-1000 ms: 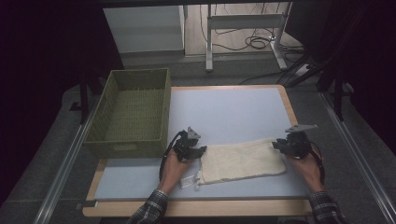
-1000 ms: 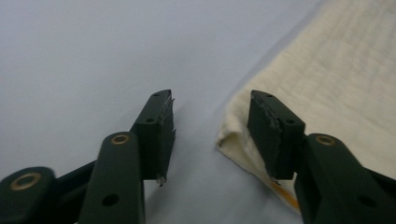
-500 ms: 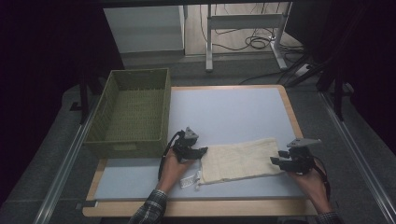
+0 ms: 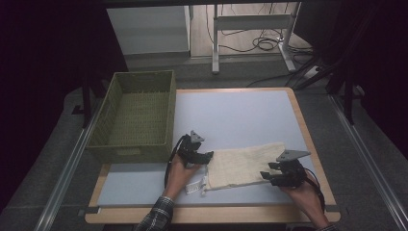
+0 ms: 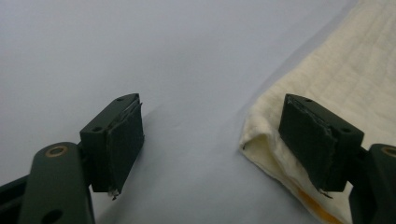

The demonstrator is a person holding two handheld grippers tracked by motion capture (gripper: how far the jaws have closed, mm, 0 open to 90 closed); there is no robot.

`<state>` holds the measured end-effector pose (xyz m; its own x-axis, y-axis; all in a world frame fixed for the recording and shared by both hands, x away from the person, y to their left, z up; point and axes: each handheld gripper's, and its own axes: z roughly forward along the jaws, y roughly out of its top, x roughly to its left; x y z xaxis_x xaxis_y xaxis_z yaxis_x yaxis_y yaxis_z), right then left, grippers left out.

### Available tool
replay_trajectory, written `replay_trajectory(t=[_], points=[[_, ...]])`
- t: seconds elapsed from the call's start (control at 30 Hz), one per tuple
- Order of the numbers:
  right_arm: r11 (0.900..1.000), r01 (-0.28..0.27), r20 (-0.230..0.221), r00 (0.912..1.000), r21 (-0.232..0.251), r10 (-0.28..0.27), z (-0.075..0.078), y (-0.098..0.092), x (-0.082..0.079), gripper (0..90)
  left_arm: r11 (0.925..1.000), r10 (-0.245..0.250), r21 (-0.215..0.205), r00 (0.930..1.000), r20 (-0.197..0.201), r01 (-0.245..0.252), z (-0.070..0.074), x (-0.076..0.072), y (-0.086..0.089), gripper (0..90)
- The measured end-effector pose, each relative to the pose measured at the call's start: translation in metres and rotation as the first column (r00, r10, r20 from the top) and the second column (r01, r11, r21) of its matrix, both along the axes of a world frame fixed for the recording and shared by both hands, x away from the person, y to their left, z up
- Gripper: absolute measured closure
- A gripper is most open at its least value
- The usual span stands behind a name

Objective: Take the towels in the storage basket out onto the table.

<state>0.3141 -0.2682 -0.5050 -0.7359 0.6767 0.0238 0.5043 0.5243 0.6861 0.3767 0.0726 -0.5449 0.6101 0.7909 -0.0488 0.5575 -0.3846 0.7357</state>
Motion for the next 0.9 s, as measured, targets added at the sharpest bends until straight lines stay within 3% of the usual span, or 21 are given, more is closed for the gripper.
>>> replay_trajectory(t=[0.23,0.53,0.73,0.77,0.87,0.9], points=[[0.999,-0.054,-0.002,0.9985,0.002,0.054,-0.002,0.023,-0.002,47.0,1.0000,-0.001,-0.002,1.0000,-0.001,0.001,0.000,0.001,0.000,22.3],[0.990,-0.138,-0.023,0.9901,0.036,0.138,-0.003,0.061,-0.002,48.2,1.0000,-0.003,-0.001,1.0000,-0.003,0.003,0.000,0.001,0.001,22.3],[0.976,-0.215,-0.027,0.9760,0.047,0.216,-0.008,0.092,-0.007,56.1,1.0000,-0.003,0.002,1.0000,-0.005,0.003,0.000,0.001,0.001,22.4],[0.969,-0.241,-0.033,0.9694,0.054,0.243,-0.009,0.103,-0.009,58.5,1.0000,-0.003,0.002,1.0000,-0.005,0.003,0.000,0.001,0.001,22.4],[0.963,-0.262,-0.041,0.9634,0.057,0.265,-0.010,0.114,-0.013,59.3,1.0000,-0.004,0.002,1.0000,-0.006,0.004,0.000,0.001,0.001,22.4],[0.957,-0.285,-0.044,0.9568,0.055,0.287,-0.012,0.124,-0.015,59.4,1.0000,-0.003,0.002,1.0000,-0.005,0.003,0.000,0.001,0.001,22.5]])
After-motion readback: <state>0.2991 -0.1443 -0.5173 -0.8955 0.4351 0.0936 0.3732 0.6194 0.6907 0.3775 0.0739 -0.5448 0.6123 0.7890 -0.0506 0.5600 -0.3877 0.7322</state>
